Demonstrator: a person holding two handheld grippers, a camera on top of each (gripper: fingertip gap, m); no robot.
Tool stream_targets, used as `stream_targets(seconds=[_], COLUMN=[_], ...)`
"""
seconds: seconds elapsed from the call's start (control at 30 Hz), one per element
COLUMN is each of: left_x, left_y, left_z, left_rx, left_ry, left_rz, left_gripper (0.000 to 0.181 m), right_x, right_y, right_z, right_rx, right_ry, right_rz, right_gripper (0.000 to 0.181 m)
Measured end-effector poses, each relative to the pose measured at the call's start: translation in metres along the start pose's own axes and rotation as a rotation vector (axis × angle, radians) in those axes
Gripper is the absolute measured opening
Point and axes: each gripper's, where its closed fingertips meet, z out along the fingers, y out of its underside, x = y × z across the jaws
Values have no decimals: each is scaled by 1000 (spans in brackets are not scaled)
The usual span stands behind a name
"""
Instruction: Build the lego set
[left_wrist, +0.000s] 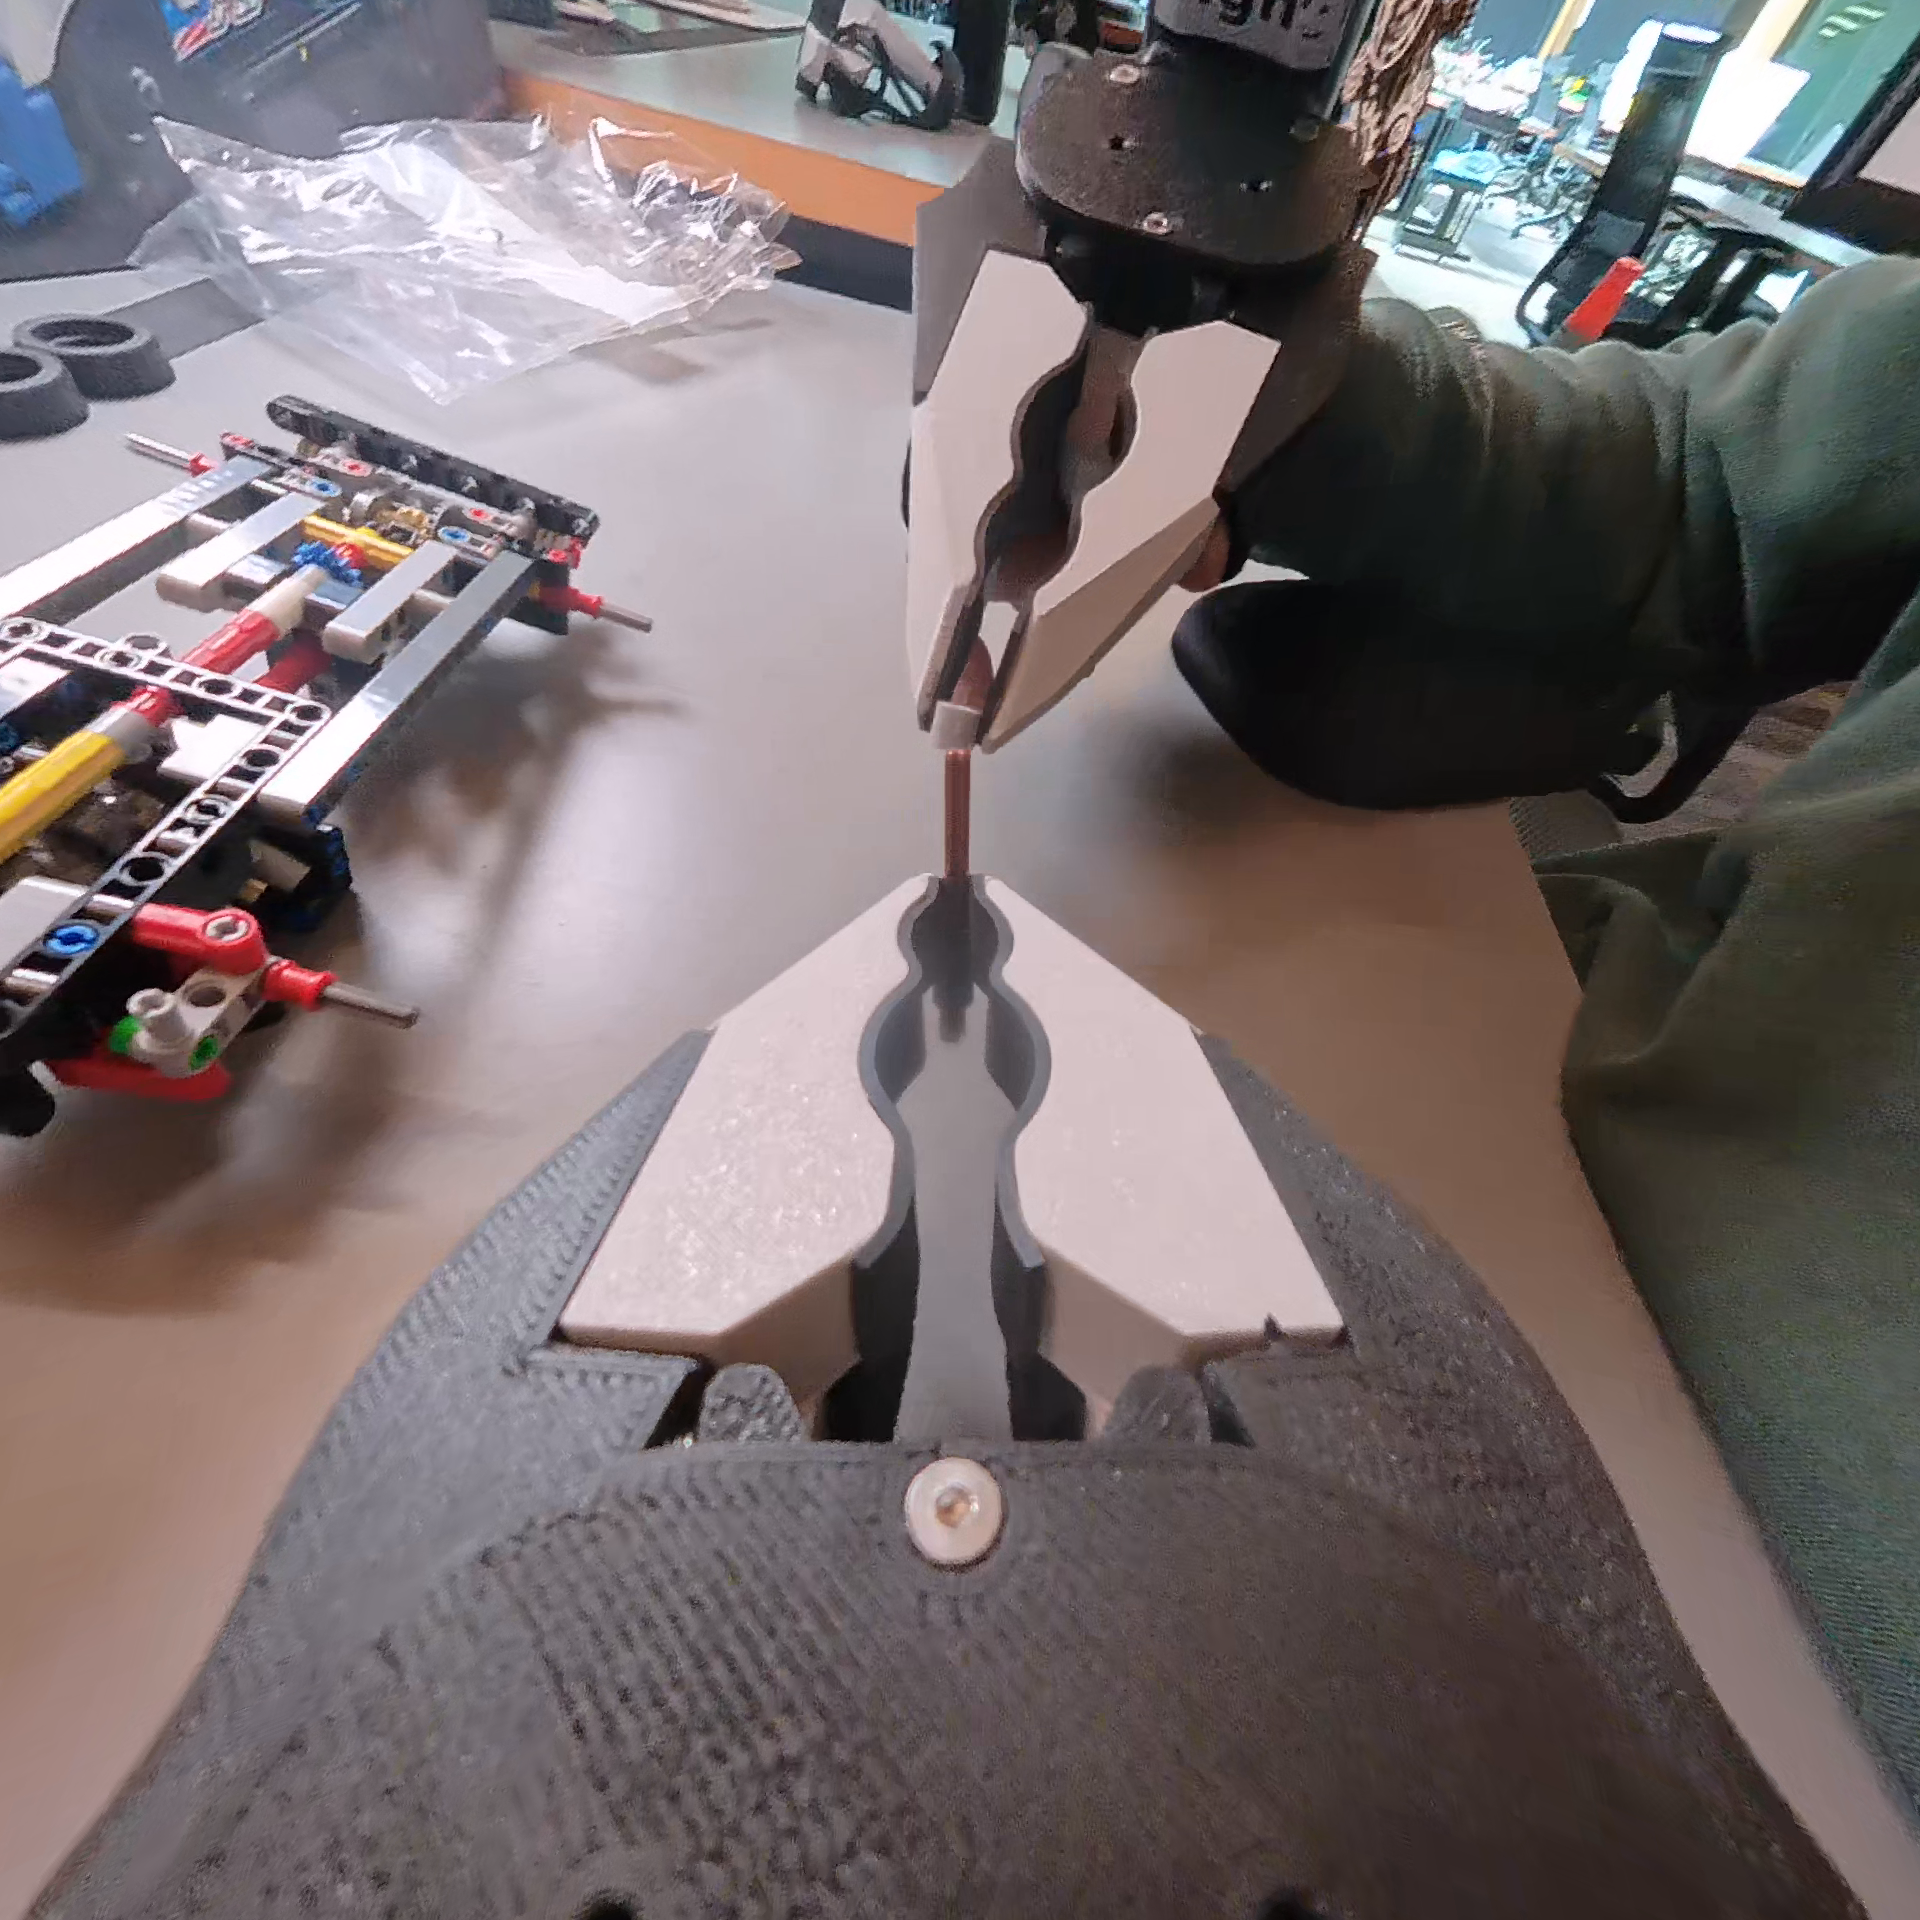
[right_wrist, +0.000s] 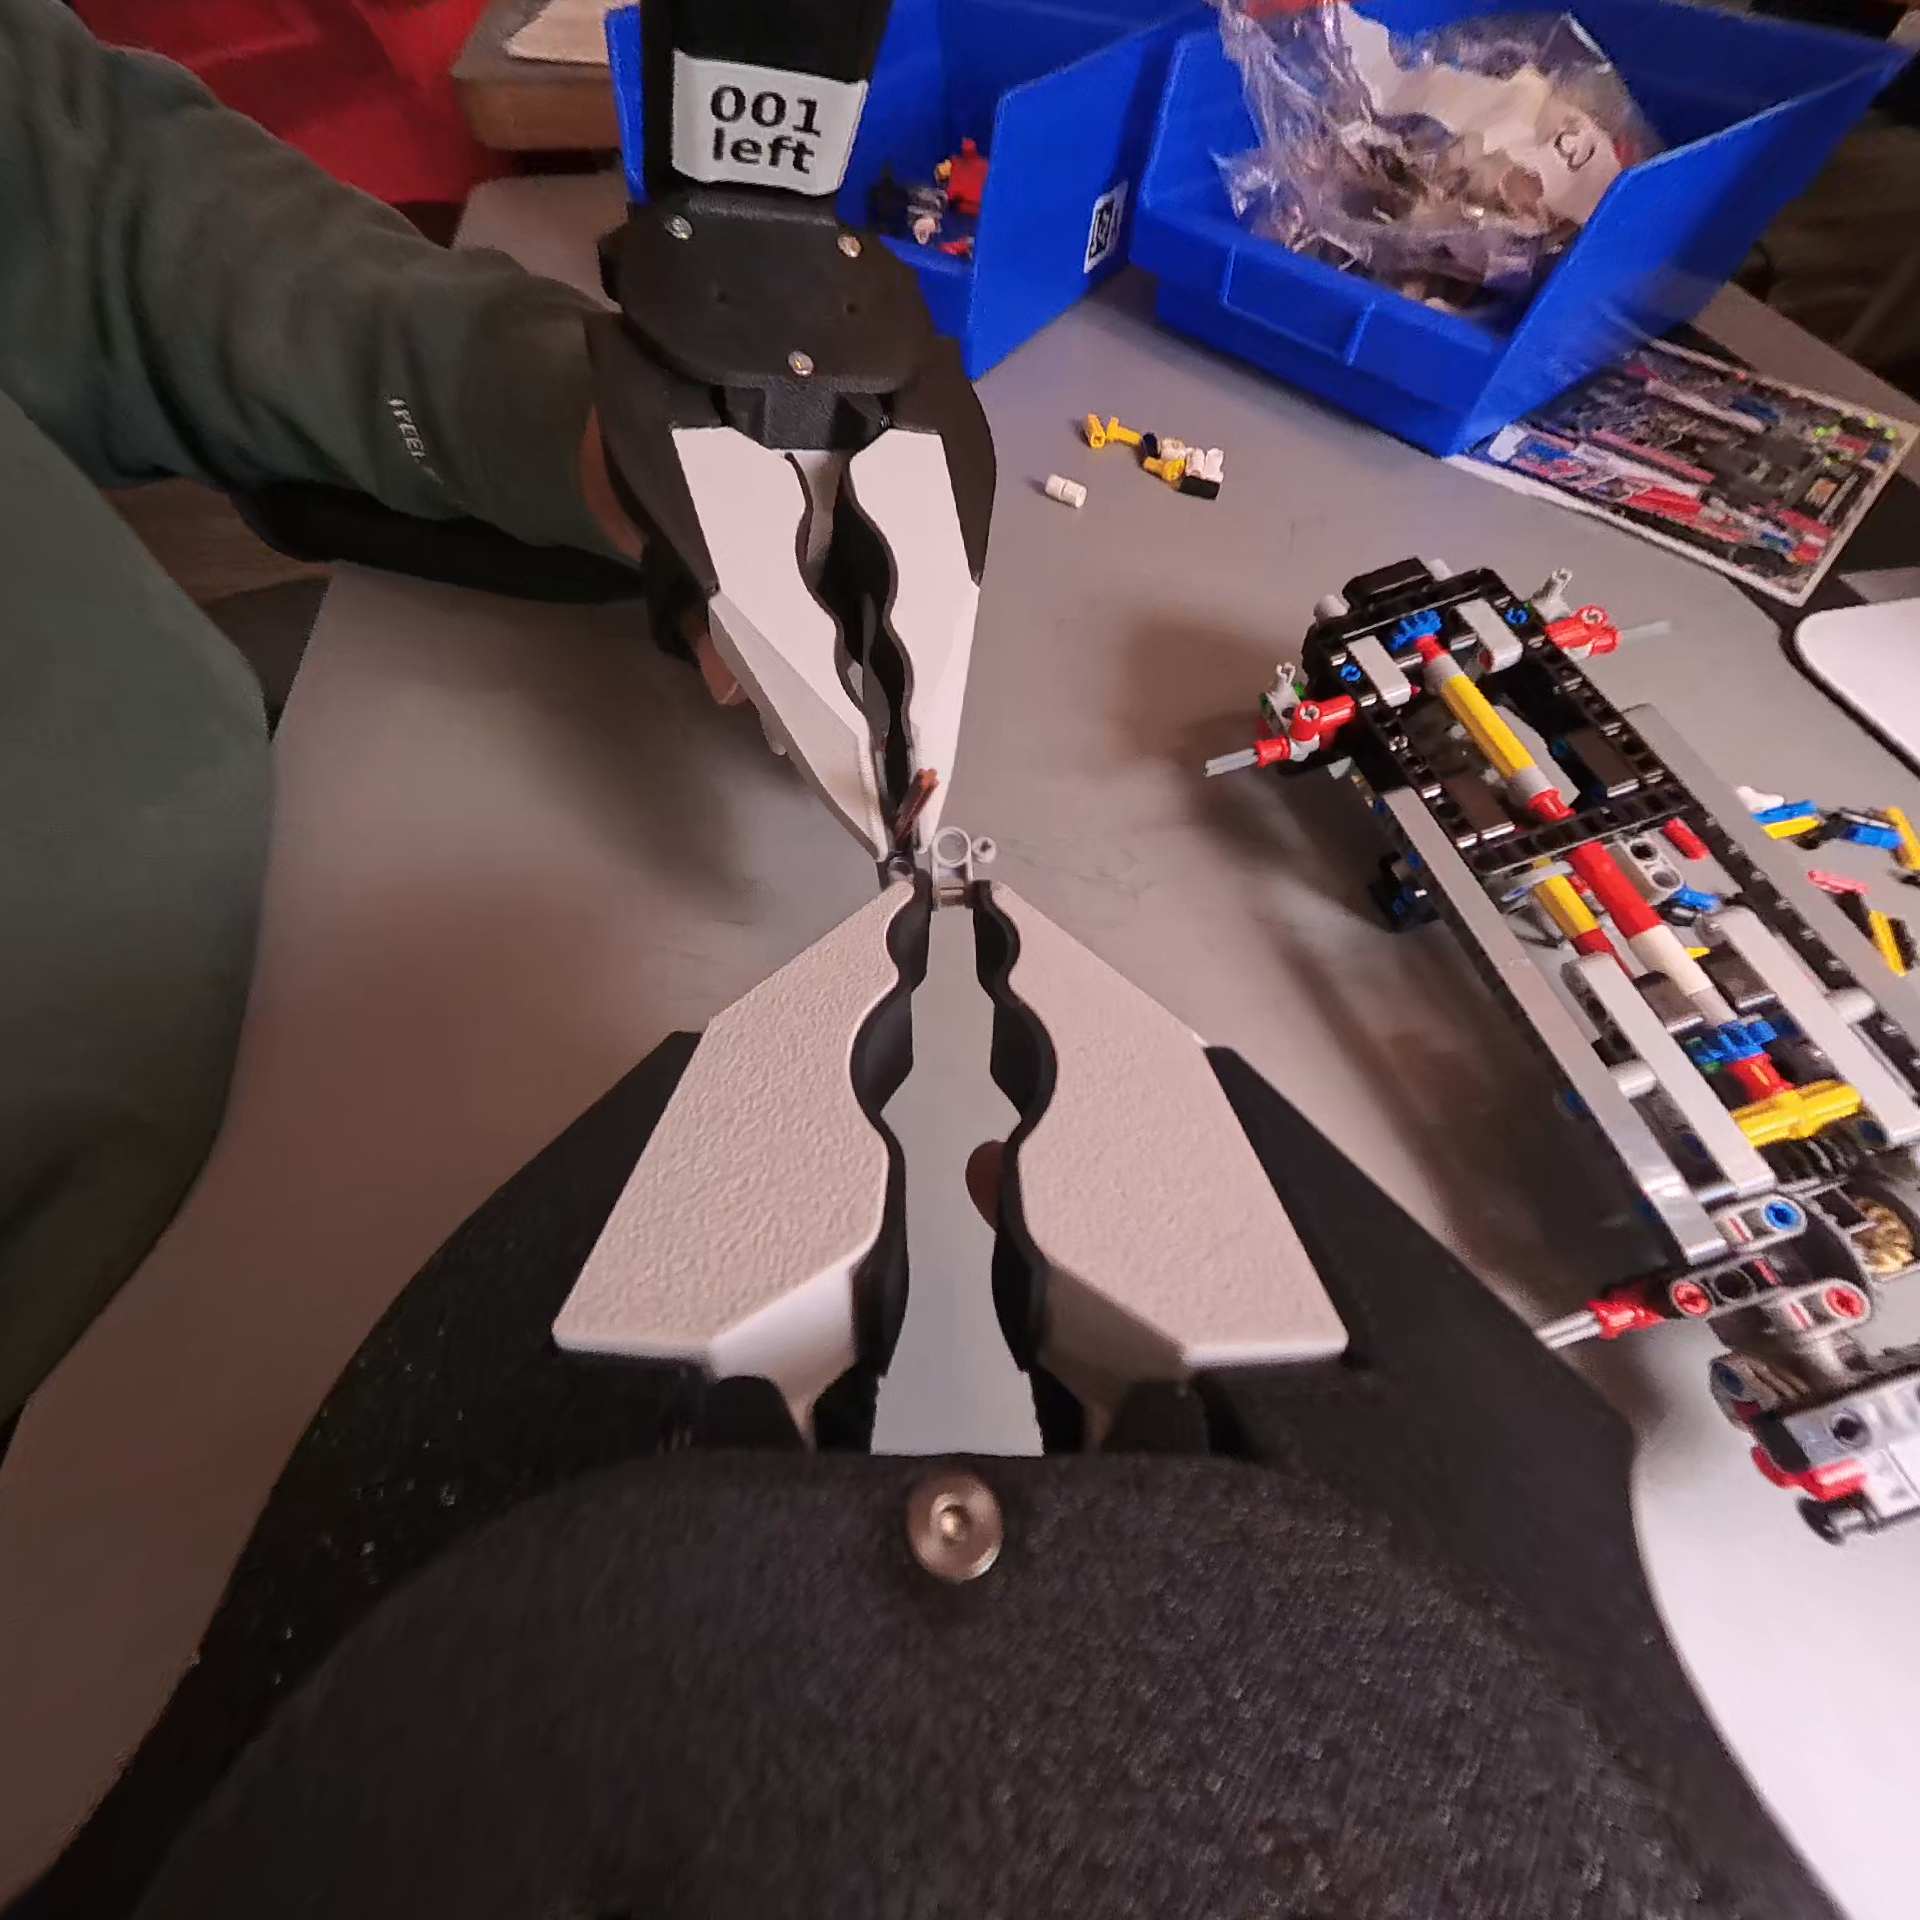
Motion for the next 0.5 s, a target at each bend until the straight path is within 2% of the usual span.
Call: stream_targets(seconds=[0.23, 0.5], left_x=[5, 7], left_y=[0, 1], left_z=[1, 4], left_rx=[-1, -8], left_ry=[10, 0], left_rz=[32, 92], left_gripper=[2, 2], right_x=[-7, -8], right_y=[-9, -18], right_z=[-6, -2], right_rx=[-4, -143], right_ry=[-15, -137], right_rz=[-66, -215], right_gripper=[5, 4])
